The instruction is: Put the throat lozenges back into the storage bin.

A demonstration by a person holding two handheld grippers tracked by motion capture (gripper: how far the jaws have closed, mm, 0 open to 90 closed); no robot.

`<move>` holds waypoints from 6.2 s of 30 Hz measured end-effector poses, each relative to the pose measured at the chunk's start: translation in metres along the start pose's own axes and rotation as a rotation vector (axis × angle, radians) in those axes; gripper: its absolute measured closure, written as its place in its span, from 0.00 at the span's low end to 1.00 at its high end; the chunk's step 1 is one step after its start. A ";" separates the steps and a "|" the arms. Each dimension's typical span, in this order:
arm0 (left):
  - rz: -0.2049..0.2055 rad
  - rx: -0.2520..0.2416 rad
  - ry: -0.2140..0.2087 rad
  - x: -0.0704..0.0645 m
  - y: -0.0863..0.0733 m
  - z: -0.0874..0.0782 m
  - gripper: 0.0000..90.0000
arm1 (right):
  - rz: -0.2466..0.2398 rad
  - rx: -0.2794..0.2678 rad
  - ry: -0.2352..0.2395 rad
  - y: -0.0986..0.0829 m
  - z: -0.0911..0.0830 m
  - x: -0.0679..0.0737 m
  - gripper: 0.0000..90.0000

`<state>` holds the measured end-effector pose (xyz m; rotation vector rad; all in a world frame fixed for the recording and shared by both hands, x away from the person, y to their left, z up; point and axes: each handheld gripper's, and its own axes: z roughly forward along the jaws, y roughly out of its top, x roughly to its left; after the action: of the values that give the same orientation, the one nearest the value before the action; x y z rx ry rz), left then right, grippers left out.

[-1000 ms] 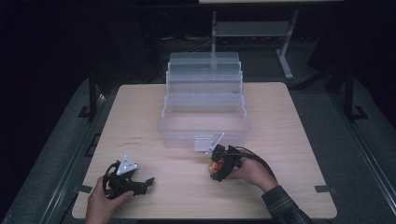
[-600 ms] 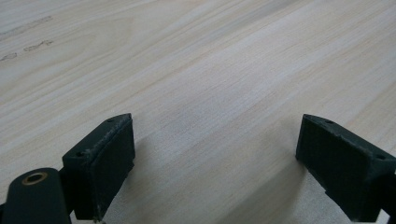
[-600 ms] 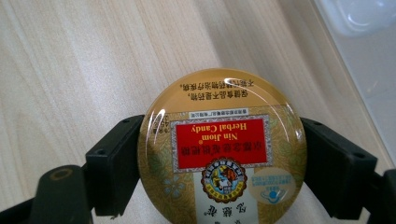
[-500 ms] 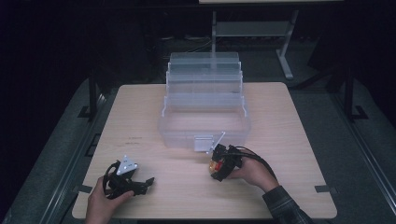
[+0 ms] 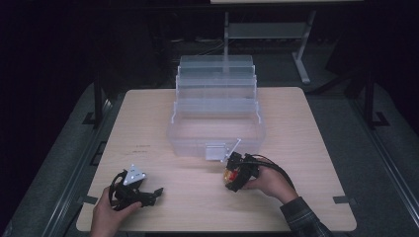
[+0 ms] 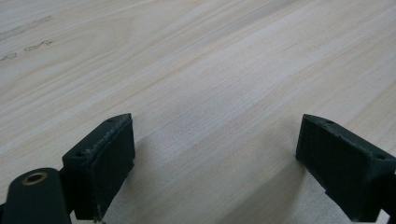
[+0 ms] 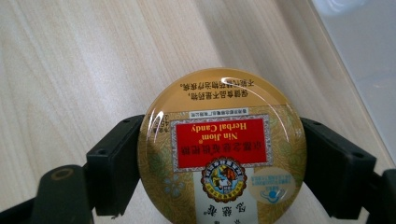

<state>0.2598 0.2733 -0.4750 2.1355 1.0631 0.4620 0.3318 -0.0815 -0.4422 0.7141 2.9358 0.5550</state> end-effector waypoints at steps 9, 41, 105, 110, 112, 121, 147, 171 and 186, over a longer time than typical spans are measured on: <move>0.000 0.000 0.000 0.000 0.000 0.000 0.12 | 0.006 0.001 0.004 -0.004 -0.005 -0.001 0.22; 0.000 0.000 0.000 0.000 0.000 0.000 0.12 | 0.105 -0.008 -0.039 -0.052 -0.037 -0.020 0.22; -0.001 0.000 -0.001 0.000 0.000 0.000 0.12 | 0.216 -0.095 -0.127 -0.066 -0.112 -0.067 0.22; 0.000 0.000 0.000 0.000 0.000 0.000 0.12 | 0.218 -0.108 -0.127 -0.060 -0.119 -0.070 0.22; 0.002 0.000 0.000 0.000 0.000 0.000 0.12 | 0.218 -0.114 -0.133 -0.056 -0.122 -0.073 0.22; 0.002 0.000 0.000 0.000 0.000 0.000 0.12 | 0.217 -0.120 -0.145 -0.043 -0.127 -0.083 0.22; 0.000 0.000 0.000 0.000 0.000 0.000 0.12 | 0.240 -0.161 -0.149 -0.005 -0.112 -0.110 0.22; 0.000 0.000 0.000 0.000 0.000 0.000 0.12 | 0.215 -0.142 -0.139 0.027 -0.090 -0.114 0.22; 0.000 0.000 0.000 0.000 0.000 0.000 0.12 | 0.222 -0.139 -0.149 0.027 -0.088 -0.117 0.20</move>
<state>0.2598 0.2734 -0.4749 2.1360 1.0628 0.4616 0.4347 -0.1411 -0.3525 1.0227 2.6690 0.6831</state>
